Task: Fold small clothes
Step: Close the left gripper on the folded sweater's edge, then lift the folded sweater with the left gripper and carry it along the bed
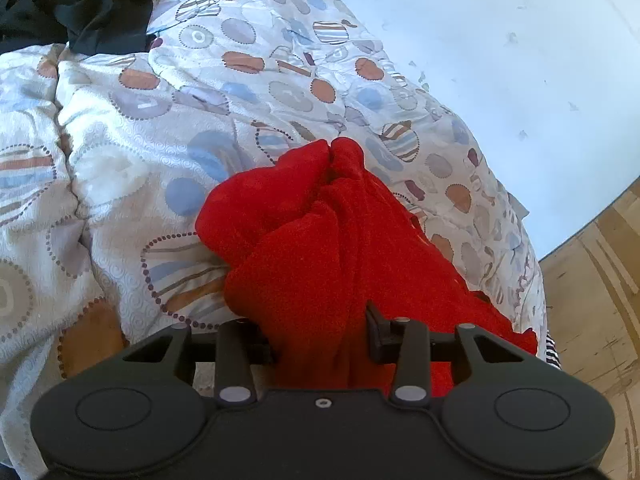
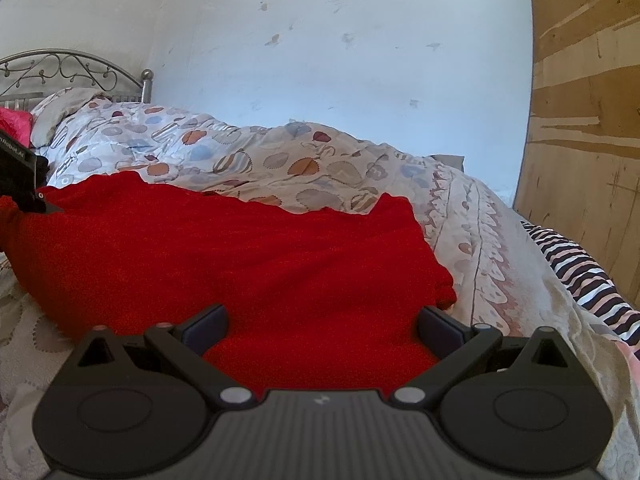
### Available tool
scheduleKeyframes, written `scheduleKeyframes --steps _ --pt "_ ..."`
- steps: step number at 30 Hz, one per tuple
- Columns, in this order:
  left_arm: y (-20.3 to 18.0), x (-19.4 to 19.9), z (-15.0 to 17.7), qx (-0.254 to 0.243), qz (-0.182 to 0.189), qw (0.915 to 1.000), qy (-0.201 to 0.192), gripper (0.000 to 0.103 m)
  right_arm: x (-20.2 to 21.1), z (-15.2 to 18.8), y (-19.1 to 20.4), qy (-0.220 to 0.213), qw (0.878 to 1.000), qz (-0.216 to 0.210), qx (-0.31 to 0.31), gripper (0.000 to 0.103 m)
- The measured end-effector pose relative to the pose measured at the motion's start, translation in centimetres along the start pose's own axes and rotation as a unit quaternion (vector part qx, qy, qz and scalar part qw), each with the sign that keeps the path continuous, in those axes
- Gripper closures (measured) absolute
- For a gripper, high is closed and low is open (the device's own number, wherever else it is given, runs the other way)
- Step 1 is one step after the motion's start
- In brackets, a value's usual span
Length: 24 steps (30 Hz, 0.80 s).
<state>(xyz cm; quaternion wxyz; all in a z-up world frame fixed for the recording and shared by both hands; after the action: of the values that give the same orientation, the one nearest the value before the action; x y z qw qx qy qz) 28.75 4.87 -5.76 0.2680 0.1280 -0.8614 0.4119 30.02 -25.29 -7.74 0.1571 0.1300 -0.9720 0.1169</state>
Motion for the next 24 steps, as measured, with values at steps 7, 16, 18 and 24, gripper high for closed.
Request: scheduleKeyframes --steps 7,16,18,24 --pt "-0.6 0.2 0.0 -0.015 -0.012 0.9998 -0.001 0.061 0.1 0.1 -0.2 0.0 1.0 -0.005 -0.012 0.0" --pt "-2.2 0.8 -0.3 -0.05 -0.005 0.9987 -0.012 0.065 0.1 0.1 -0.7 0.002 0.999 -0.019 -0.035 0.0" --pt "-3.4 0.8 -0.5 -0.07 0.004 0.9973 -0.024 0.068 -0.6 -0.3 -1.6 0.029 0.997 -0.045 -0.061 0.0" --pt "-11.7 1.8 0.4 -0.258 0.059 0.9622 -0.063 0.07 1.2 -0.7 -6.6 0.026 0.981 -0.016 -0.19 0.0"
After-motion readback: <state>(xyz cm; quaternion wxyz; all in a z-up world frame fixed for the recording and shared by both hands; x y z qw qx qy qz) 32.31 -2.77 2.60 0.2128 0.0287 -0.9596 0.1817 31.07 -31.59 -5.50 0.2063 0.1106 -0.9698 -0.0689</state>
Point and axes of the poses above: each gripper's, at about its wrist camera, not at the fingertips, and x roughly against the way its jaws point, y to its left, z to its underside, the point moved 2 cm from there along -x, roughly the way its jaws point, and after that the axes turned 5 degrees about x, right-handed, at the moved point
